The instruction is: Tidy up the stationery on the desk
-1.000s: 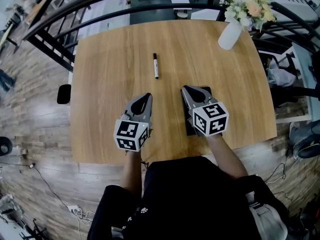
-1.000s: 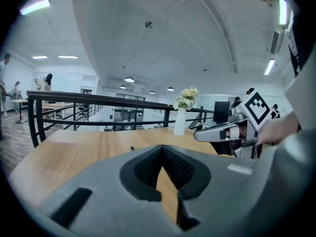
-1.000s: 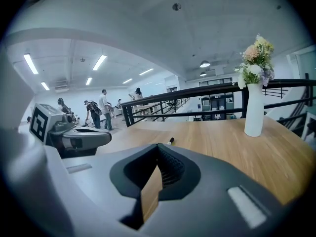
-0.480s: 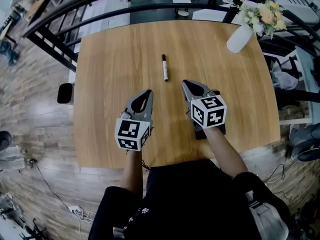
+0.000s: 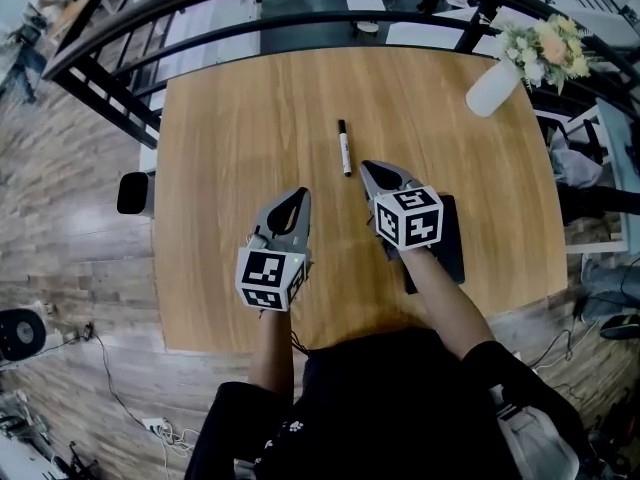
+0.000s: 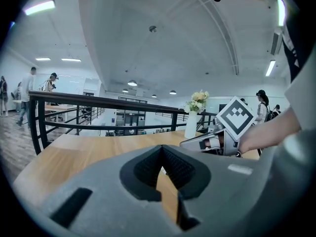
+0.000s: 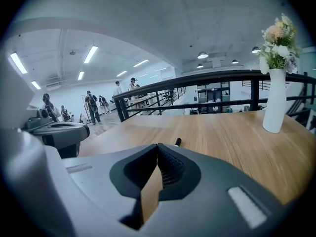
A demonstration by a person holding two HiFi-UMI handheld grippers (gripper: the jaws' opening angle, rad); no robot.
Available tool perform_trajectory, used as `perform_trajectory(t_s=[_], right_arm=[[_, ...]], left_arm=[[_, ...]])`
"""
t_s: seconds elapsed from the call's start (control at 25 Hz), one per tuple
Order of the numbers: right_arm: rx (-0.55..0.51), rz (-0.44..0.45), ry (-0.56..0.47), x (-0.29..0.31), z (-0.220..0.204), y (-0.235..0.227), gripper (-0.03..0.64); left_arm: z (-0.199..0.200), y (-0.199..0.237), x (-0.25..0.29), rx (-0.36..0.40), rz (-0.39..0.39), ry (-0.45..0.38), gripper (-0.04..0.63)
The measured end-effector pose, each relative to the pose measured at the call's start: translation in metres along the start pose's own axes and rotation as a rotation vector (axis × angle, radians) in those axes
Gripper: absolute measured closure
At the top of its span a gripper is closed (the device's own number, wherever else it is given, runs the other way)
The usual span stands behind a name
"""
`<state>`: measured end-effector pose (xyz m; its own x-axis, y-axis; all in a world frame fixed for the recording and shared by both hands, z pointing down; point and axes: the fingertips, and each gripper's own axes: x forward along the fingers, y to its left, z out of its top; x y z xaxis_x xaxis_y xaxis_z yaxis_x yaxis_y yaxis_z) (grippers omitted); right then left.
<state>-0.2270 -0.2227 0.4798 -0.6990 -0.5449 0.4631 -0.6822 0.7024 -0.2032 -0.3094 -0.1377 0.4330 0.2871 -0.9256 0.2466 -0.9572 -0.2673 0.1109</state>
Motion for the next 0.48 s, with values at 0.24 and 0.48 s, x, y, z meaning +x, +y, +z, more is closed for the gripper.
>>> perform_trajectory(t_s=[0.24,0.48], right_arm=[[0.011,-0.032,0.036,0.027,-0.003,-0.010,0.600],[0.020,-0.056,0.076,0.050,-0.013,-0.014,0.586]], left_arm=[[-0.009,0.011,0.012,-0.023,-0.016,0.005,0.603],[-0.017,0.019,0.017,-0.042,-0.027,0.013,0.603]])
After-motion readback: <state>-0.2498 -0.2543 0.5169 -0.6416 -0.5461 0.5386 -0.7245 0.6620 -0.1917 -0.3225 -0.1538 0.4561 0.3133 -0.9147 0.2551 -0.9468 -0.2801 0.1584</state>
